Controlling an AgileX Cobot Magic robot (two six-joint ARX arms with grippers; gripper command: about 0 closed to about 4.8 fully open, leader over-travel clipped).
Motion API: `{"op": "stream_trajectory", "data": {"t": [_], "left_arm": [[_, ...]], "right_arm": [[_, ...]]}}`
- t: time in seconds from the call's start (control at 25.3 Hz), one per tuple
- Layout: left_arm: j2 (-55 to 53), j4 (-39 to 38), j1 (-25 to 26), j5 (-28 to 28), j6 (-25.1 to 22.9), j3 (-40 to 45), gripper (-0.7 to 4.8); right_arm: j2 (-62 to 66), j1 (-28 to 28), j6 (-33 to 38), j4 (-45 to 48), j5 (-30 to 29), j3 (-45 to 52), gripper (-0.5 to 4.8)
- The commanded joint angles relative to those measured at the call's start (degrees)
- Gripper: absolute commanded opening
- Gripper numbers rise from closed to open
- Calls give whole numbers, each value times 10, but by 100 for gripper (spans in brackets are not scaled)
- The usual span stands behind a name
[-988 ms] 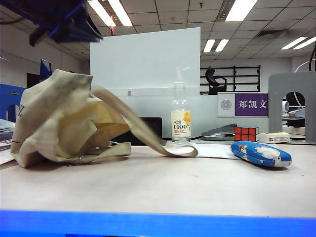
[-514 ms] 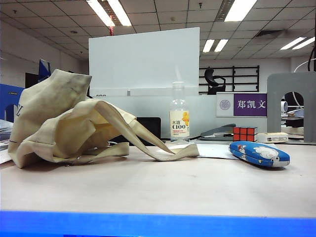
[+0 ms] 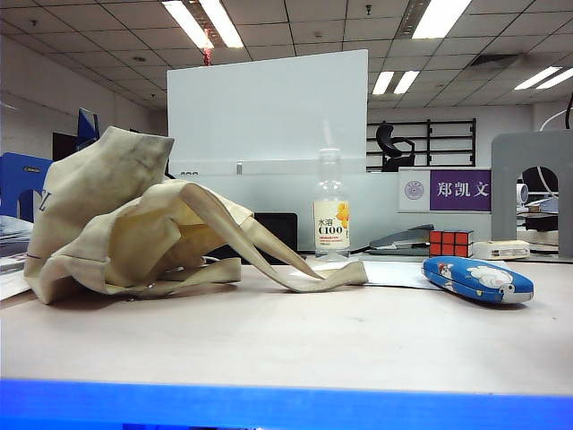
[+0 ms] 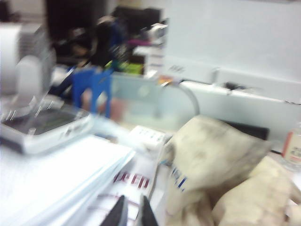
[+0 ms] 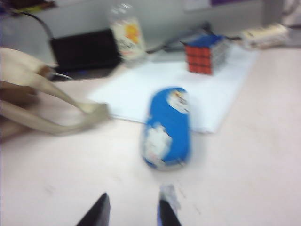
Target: Take the glasses case out of the canvas bag and put it on the table.
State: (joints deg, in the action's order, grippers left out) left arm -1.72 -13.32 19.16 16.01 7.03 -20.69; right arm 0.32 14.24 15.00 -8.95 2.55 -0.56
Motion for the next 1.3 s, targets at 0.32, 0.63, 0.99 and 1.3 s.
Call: {"op": "stream_trajectory", "data": {"t": [0.32,0.63,0.99,1.3], "left_arm": [[11,66,-22,51,89,141,-6],[9,-12,-85,44,105,184,-5],[10,-9,-140,53,107,183,-5],[10,-8,-140,52,107,183,-5]], "right_arm": [[9,-3,-2,2,65,1,139],[9,-2,1,2,64,1,139],[8,-2,0,2,64,1,139],[9,-2,0,2,64,1,139]]}}
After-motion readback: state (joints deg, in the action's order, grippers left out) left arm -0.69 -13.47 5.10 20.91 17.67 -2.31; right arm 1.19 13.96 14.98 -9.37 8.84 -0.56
